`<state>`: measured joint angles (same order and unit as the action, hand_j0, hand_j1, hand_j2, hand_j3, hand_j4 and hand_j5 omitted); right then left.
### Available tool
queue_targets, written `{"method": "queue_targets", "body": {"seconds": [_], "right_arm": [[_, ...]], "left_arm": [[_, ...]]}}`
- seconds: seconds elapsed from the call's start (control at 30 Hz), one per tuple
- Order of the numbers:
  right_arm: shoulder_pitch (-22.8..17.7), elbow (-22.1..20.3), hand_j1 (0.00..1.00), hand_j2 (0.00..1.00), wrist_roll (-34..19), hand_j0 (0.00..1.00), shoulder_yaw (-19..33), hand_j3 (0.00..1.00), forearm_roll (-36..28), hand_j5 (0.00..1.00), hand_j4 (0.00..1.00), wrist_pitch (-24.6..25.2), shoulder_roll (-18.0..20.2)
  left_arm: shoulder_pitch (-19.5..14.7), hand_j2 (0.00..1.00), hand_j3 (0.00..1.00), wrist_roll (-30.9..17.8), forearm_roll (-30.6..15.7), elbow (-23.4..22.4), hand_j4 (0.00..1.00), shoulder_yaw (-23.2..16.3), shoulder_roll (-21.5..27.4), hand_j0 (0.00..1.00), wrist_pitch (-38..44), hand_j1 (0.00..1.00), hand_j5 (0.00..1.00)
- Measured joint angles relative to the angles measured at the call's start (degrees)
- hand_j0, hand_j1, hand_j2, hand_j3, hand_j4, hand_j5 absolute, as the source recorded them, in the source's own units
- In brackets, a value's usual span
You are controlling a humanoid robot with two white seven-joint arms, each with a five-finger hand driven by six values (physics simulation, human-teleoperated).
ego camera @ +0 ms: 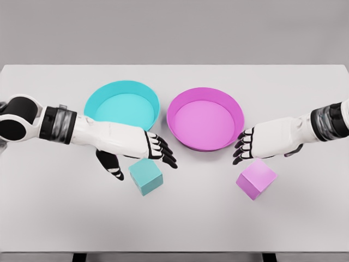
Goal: Place the blocks in the corresponding plates according to their colors
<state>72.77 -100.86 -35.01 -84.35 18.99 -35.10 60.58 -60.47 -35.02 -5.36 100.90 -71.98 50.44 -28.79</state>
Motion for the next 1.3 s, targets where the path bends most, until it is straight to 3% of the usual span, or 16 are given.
{"method": "queue_targets", "body": {"seconds": [0.13,0.23,0.67,0.97,1.07,1.3], "right_arm": [[0.09,-0.02,1.00,1.00,0.00,1.00,0.00,1.00,0.00,1.00,1.00,0.00,-0.52],[0.00,-0.03,1.00,1.00,0.00,1.00,-0.13,1.00,0.00,1.00,1.00,0.00,-1.27],[0.00,-0.03,1.00,1.00,0.00,1.00,-1.92,1.00,0.00,1.00,1.00,0.00,-4.22],[0.00,-0.03,1.00,1.00,0.00,1.00,-2.94,1.00,0.09,1.00,1.00,0.00,-4.22],[-0.09,-0.03,1.00,1.00,0.00,1.00,-3.51,1.00,0.09,1.00,1.00,0.00,-4.13],[-0.18,-0.03,1.00,1.00,0.00,1.00,-4.00,1.00,0.19,1.00,1.00,0.00,-3.77]], "left_arm": [[0.26,1.00,1.00,0.00,1.37,0.00,1.00,0.23,-0.10,1.00,0.29,1.00,1.00],[3.60,1.00,1.00,-0.01,3.51,0.00,1.00,1.65,-0.81,1.00,1.40,1.00,1.00],[5.62,1.00,1.00,0.00,6.79,-0.01,1.00,3.72,-2.34,1.00,4.11,1.00,1.00],[7.73,1.00,1.00,0.00,9.18,-0.42,1.00,3.99,-2.71,1.00,4.22,1.00,1.00],[9.93,1.00,1.00,0.00,9.73,-0.84,1.00,5.19,-3.25,1.00,4.21,1.00,1.00],[10.11,1.00,1.00,0.00,11.01,-1.67,1.00,6.58,-4.51,1.00,4.25,1.00,1.00]]}}
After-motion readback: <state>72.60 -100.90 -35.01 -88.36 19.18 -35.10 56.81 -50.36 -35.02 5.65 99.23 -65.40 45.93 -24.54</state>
